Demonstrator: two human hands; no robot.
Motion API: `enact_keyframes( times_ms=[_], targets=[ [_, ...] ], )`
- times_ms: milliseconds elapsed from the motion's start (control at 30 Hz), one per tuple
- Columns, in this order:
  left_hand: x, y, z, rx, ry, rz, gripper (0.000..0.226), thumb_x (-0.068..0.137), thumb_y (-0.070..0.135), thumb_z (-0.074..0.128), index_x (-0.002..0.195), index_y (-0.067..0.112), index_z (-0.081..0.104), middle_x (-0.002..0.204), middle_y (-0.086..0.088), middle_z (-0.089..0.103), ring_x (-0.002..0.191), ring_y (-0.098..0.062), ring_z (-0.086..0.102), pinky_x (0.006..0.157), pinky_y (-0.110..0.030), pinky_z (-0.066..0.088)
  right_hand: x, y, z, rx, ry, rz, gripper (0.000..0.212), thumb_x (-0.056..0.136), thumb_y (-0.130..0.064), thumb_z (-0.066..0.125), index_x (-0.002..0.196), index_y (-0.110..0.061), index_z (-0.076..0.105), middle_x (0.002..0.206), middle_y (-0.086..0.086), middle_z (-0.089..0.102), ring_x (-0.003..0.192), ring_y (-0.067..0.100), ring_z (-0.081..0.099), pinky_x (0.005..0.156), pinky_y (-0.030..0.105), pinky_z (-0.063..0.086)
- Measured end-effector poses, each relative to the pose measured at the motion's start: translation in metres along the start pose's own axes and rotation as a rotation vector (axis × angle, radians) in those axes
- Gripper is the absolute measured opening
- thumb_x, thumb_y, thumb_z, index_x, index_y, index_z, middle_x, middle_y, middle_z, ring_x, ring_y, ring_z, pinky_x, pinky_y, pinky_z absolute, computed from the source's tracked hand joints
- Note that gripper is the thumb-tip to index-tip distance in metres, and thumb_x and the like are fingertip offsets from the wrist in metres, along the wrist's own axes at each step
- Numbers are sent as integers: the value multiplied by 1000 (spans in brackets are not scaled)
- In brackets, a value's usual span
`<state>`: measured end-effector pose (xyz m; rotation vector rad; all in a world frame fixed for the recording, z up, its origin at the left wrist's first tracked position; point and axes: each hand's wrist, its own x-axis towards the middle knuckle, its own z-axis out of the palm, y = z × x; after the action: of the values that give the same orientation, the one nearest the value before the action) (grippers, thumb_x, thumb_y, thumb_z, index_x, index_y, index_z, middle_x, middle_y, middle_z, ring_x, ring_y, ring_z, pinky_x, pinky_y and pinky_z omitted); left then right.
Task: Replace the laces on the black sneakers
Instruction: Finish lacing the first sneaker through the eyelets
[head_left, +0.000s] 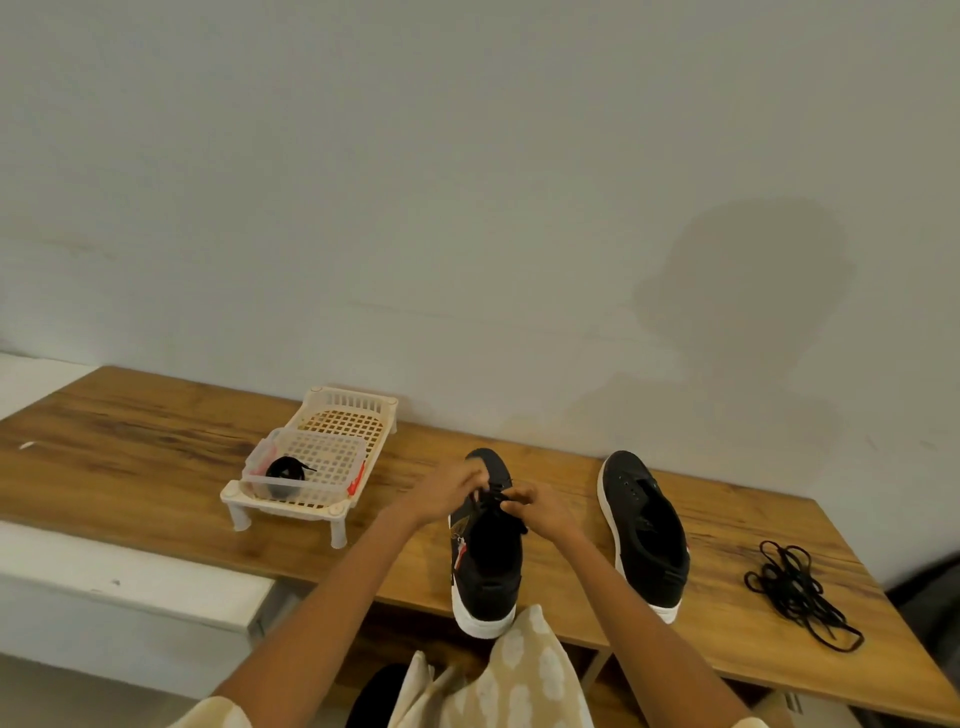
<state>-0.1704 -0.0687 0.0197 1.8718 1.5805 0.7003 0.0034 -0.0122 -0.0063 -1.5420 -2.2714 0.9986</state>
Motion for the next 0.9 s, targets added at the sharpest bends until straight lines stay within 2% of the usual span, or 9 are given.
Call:
enact_keyframes(
  times_ms=[67,167,267,367,500,600,733,833,900],
  targets=[
    [3,-6,5,191,-88,47,21,98,14,44,98,13,64,96,-3,61,92,-19,57,76,-24,38,3,2,-1,-25,-6,-23,28,93,-22,57,118,-12,66,69,-21,48,62,-6,45,54,8,34],
    [10,-11,7,336,-99,85,19,93,16,54,105,14,69,102,-1,65,96,-14,57,77,-20,35,6,6,-1,-14,-27,-51,24,94,-20,56,113,-12,68,68,-19,51,65,-3,47,56,10,33],
    [17,-6,7,335,-115,109,13,89,12,60,100,12,66,98,-2,68,92,-14,60,75,-21,39,7,10,1,39,-26,-53,23,94,-20,56,113,-14,67,76,-10,61,68,2,54,58,13,37],
    [27,-3,6,275,-136,63,18,87,9,62,98,12,48,88,-5,67,83,-18,61,75,-32,47,7,11,2,94,-31,-67,21,94,-18,55,111,-16,68,96,1,69,83,12,62,69,21,45],
    [39,-1,5,297,-183,-21,25,84,10,66,108,12,57,94,-6,70,86,-17,64,70,-26,44,4,14,1,144,-38,-124,19,93,-14,56,105,-17,70,92,-2,67,79,9,60,73,29,48],
    [44,4,7,391,-205,-59,30,83,12,69,112,9,65,99,-7,70,91,-20,64,70,-27,43,1,15,2,142,-32,-166,16,90,-19,61,101,-21,72,98,0,70,79,9,61,73,33,50],
    [43,4,16,485,-124,-54,21,82,17,71,101,10,73,103,-4,71,91,-20,63,69,-27,44,-1,9,4,65,26,-125,8,86,-26,64,90,-31,70,91,-4,70,78,12,63,73,40,53],
    [36,0,17,470,-33,-25,17,82,21,67,95,13,75,97,-1,72,89,-17,62,79,-28,48,-3,-1,11,-97,124,-114,15,86,-25,59,99,-22,66,92,-4,67,80,14,61,69,32,50],
    [33,-2,17,547,42,-1,15,81,26,63,88,20,75,95,5,70,91,-15,59,86,-30,42,-4,-7,17,-182,173,-125,14,88,-23,55,99,-15,59,87,1,63,75,17,58,63,32,46]
  ],
)
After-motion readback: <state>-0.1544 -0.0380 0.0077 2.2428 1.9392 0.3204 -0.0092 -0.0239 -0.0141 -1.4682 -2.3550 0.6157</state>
